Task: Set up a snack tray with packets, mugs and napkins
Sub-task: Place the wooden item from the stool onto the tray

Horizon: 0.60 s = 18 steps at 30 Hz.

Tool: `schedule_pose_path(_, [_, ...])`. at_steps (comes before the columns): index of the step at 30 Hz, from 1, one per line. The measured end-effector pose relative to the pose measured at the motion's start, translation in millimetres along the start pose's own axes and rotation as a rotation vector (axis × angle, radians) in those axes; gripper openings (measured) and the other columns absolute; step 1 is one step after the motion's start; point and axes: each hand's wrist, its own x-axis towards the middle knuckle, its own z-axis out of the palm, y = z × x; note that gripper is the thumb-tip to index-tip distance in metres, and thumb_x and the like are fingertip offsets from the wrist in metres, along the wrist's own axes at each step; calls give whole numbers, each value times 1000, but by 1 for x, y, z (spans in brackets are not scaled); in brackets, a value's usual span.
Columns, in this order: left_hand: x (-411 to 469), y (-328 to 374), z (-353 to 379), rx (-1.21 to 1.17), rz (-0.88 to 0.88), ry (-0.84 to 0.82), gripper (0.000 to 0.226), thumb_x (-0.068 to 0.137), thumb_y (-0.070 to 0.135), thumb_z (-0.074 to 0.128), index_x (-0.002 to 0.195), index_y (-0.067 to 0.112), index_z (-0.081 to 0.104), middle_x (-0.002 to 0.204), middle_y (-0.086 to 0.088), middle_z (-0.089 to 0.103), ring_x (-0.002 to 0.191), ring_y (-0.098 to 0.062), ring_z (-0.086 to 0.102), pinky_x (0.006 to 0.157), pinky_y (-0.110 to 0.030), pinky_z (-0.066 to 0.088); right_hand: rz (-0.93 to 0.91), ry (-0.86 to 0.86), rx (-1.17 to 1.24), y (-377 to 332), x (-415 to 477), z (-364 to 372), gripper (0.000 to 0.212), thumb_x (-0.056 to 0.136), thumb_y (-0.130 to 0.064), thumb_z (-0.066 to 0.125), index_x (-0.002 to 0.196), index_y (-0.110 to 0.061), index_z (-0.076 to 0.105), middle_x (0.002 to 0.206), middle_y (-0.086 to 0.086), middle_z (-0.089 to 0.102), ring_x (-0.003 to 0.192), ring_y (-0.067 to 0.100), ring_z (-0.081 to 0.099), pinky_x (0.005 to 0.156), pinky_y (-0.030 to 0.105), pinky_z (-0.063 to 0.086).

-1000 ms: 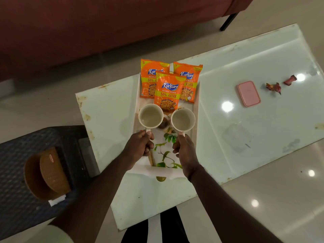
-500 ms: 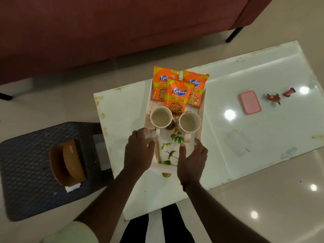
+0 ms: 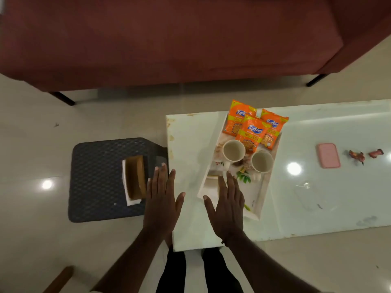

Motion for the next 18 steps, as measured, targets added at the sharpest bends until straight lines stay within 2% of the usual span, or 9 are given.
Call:
schedule_pose_path(5, [-13,-55,-18,-58,-82,43,73,94,54,39,154,16,20,165,-10,6,153,-26,-1,120,-50,13,-64,-58,35,-49,-2,19,78,93,-59,42,157,-30,7,167,-2,1,154,19,-1,121,48,17])
schedule_pose_path(8, [-12,-90,-30,-135,-87,65,73,94,50,45,154,17,19,165,-8,8,153,-24,2,120,-50,12,-133,-129,26,-78,-5,31,82,93,-67,33,157,-29,1,167,-1,-6,154,20,-5,123,48,15])
schedule_pose_path(10, [-7,-117,-38,-183,-42,65,72,94,39,52,154,18,18,165,-6,11,153,-23,5,120,-53,15,-148,-190,29,-100,-8,42,89,90,-72,32,157,-26,-3,167,1,-6,154,21,-6,124,48,12])
schedule_pose_path(13, [14,-155,-51,-121,36,2,79,88,15,60,153,24,17,163,-9,16,151,-27,12,117,-61,21,-77,-291,67,-131,-14,60,104,84,-72,46,154,-26,-15,167,1,-7,154,21,-7,125,49,5])
schedule_pose_path(15, [37,-175,-60,17,105,-77,88,84,1,61,153,30,16,162,-12,19,150,-31,15,117,-60,19,4,-329,124,-150,-16,75,109,81,-70,55,156,-24,-11,167,0,-3,154,20,-3,124,49,1])
schedule_pose_path(18, [69,-192,-66,68,229,-231,93,84,-10,50,154,36,8,163,-8,17,150,-29,16,119,-55,18,136,-324,245,-172,-16,93,109,76,-67,64,157,-23,6,165,-2,20,152,18,18,122,47,3])
